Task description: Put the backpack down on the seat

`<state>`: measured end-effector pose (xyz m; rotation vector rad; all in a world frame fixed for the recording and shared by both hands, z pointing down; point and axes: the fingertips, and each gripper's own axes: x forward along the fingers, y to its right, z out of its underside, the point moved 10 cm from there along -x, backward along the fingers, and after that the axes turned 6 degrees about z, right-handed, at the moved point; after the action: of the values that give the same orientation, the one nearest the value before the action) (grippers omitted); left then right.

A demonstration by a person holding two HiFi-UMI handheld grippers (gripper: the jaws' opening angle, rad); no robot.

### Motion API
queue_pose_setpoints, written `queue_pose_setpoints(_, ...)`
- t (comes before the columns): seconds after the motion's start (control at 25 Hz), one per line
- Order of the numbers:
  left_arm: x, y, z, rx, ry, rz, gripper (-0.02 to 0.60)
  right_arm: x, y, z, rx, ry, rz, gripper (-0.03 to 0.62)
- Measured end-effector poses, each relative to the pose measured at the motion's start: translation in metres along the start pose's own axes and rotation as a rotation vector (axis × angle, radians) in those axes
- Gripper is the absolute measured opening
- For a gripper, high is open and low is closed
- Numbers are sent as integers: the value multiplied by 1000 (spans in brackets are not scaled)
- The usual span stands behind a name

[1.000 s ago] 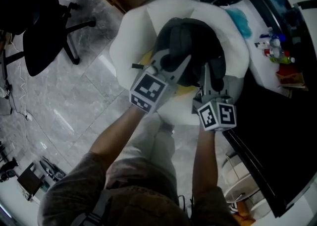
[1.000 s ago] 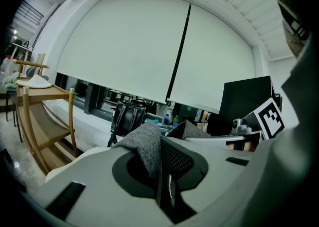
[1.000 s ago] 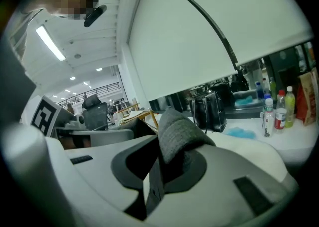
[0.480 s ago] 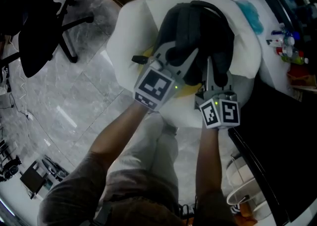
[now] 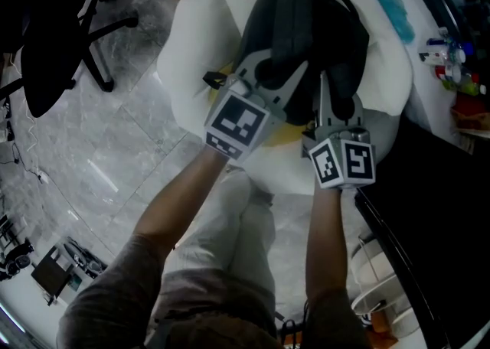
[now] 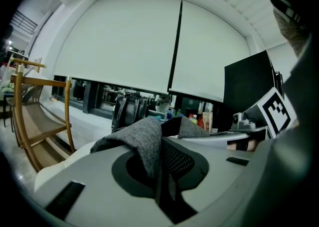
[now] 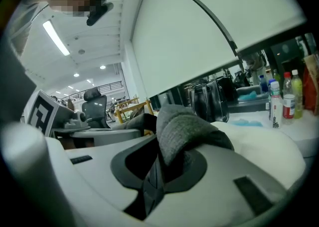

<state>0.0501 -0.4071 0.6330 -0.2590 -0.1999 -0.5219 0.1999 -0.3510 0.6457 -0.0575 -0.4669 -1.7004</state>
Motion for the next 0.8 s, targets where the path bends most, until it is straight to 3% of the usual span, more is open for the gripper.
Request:
queue_pose_setpoints(0.16, -1, 1, 4, -19, -19, -21, 69, -2, 1, 3, 15, -30, 18, 81)
queue_pose_setpoints(0.36, -5, 1, 5, -35, -42, -92, 165, -10, 4, 7, 39, -45, 95, 258)
queue_pose_setpoints(0.44, -7, 3, 7, -41, -50, -114, 243, -13, 3, 8, 42, -50, 117, 298)
queue_pose_setpoints(0.48, -8, 5, 8, -47, -53, -128, 286, -15, 3, 9, 45, -55, 126, 312)
queue_pose_setpoints(0.64, -16, 10, 14, -75, -70, -173, 356, -23, 4, 11, 53, -77, 157, 349)
queue_pose_setpoints(0.8, -26, 18, 16, -86, -73, -190, 359, -32, 0, 12, 60, -97, 151, 371)
